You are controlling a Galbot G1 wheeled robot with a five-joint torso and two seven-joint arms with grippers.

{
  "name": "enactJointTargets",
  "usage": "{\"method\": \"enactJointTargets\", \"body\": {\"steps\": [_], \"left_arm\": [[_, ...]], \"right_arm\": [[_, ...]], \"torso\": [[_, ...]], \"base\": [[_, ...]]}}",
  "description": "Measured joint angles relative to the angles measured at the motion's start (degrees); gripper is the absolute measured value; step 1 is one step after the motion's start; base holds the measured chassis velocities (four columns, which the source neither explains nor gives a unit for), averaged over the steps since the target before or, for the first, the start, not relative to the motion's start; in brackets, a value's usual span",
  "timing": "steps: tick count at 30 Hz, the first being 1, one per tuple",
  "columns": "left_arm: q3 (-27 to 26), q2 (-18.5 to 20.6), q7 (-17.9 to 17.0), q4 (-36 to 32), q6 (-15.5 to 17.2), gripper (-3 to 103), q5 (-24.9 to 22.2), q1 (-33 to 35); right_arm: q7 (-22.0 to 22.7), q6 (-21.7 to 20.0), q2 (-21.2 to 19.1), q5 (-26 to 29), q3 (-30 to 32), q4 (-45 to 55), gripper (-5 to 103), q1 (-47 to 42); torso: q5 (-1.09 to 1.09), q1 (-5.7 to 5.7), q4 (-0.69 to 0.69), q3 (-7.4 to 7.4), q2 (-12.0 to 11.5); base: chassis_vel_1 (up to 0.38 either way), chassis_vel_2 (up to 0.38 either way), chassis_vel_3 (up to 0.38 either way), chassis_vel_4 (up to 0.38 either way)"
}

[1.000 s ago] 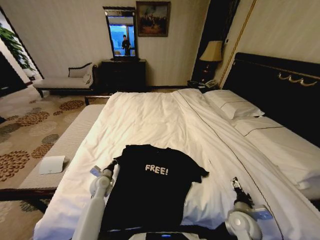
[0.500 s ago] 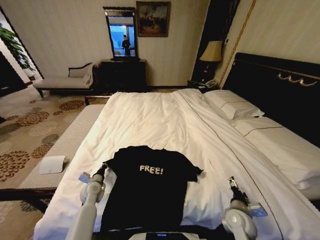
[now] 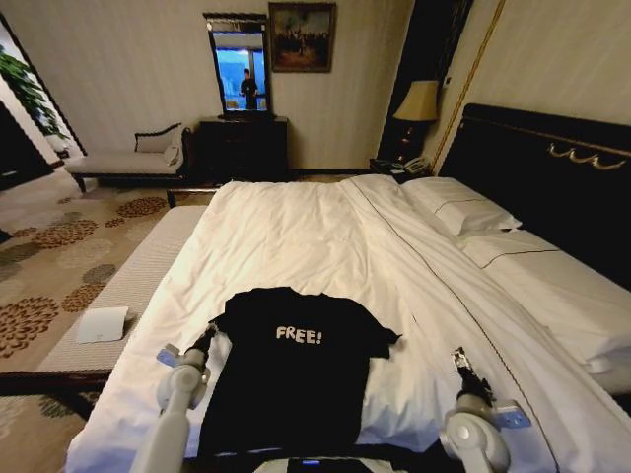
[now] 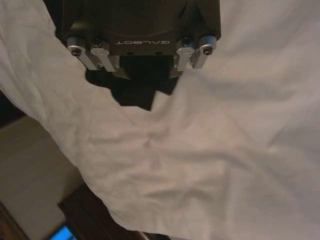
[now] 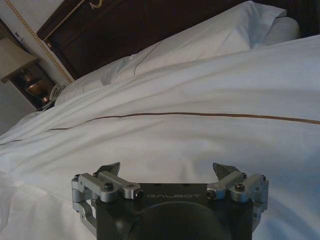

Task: Fold the clothes on the bed.

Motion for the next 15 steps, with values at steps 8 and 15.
{"method": "enactJointTargets", "body": {"steps": [8, 15], "left_arm": [[3.4, -1.5, -0.6, 4.9, 2.1, 78, 3.2, -10.6], [5.2, -2.9, -0.5, 12.8, 0.3, 97, 9.7, -14.5]], "right_arm": [[0.2, 0.1, -0.2, -0.2, 0.3, -1.3, 100, 0.4], [0.6, 0.0, -0.6, -0.5, -0.7, -3.0, 100, 1.9]], "torso": [[0.01, 0.01, -0.05, 0.00, 0.0], [-0.01, 0.01, -0.01, 0.00, 0.0]], "base": [[0.000, 0.000, 0.000, 0.000], [0.000, 0.000, 0.000, 0.000]]}}
